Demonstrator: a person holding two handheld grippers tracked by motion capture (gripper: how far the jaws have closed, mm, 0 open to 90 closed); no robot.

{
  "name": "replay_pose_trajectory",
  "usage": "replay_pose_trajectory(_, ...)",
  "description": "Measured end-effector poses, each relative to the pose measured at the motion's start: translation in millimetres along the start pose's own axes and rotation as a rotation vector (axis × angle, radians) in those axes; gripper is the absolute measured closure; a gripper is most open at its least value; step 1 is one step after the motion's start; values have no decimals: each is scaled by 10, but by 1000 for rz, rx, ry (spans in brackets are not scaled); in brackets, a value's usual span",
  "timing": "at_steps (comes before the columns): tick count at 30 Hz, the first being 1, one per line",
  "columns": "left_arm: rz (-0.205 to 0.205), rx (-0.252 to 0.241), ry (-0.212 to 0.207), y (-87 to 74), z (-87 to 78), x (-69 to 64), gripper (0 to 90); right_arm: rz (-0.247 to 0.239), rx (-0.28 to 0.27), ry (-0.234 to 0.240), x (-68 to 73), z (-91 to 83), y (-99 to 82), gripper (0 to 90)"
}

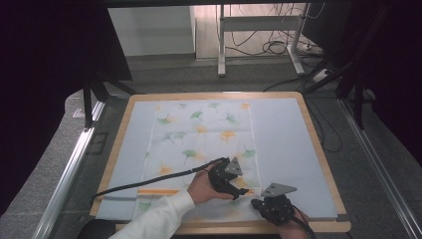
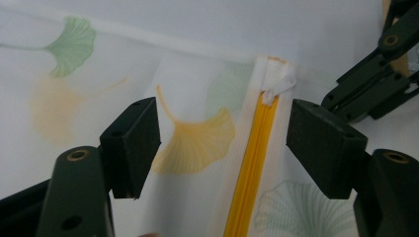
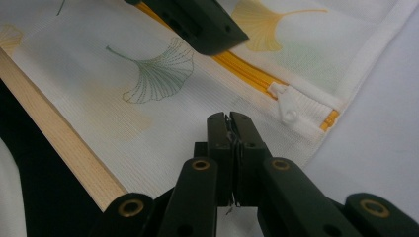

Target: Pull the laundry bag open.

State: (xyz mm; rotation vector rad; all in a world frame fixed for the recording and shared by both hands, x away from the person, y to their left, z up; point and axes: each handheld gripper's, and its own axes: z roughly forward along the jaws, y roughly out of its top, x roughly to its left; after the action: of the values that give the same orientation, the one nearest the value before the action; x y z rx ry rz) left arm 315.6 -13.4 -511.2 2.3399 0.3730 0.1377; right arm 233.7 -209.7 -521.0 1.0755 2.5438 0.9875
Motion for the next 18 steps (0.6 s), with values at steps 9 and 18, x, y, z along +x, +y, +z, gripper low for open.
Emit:
replay_pose_trajectory(9,-47,-19,-37,59,75,25,292,-4,8,15,34,-12,-7,873)
replay_pose_trajectory(18,-43,-9,-53,59,141,47,308,4,8,15,34,-15,-13,873)
